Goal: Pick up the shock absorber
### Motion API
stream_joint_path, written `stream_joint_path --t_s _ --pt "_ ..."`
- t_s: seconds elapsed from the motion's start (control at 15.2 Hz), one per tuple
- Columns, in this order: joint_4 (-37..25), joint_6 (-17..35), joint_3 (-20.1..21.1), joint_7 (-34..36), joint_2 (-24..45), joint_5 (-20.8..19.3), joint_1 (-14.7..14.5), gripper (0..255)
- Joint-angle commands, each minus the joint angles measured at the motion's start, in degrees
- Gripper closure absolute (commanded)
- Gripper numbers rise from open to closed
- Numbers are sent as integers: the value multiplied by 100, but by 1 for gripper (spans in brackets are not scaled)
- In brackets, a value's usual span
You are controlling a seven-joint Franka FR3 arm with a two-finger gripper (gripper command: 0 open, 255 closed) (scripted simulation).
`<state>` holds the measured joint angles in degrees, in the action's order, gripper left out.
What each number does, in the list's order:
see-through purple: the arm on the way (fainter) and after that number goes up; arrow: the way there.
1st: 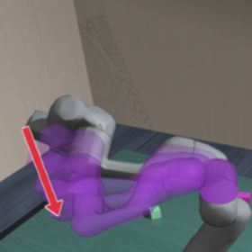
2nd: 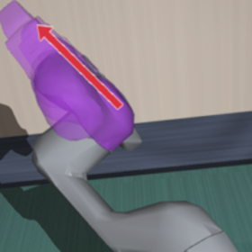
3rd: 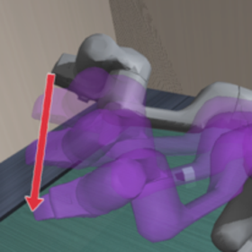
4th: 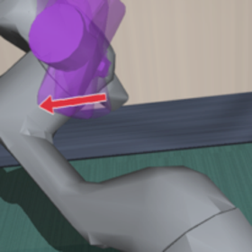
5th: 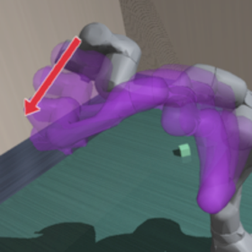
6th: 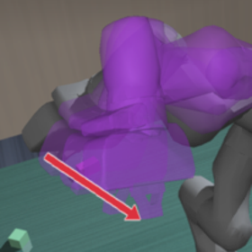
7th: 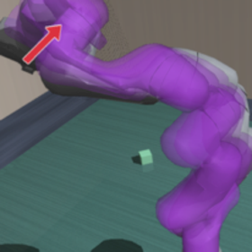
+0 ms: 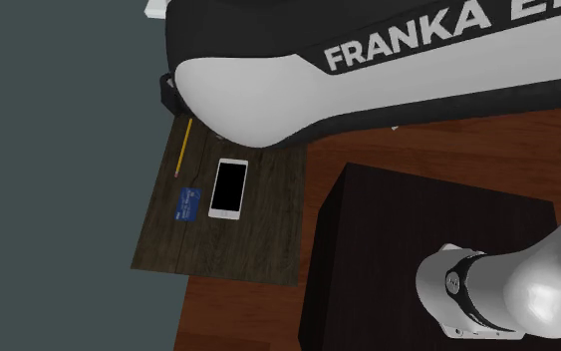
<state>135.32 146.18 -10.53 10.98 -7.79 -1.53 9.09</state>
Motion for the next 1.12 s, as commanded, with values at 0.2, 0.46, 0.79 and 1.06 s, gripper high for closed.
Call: stream_joint_path --t_s 0.2,0.46,0.79,1.06 --pt "-458 793 -195 -140 956 385 118 0" --pt "-924 1229 -236 -340 1670 824 268 0" --pt "-840 1575 -148 -497 1941 1027 329 0" --pt "-809 1750 -88 -587 2089 1141 372 0"
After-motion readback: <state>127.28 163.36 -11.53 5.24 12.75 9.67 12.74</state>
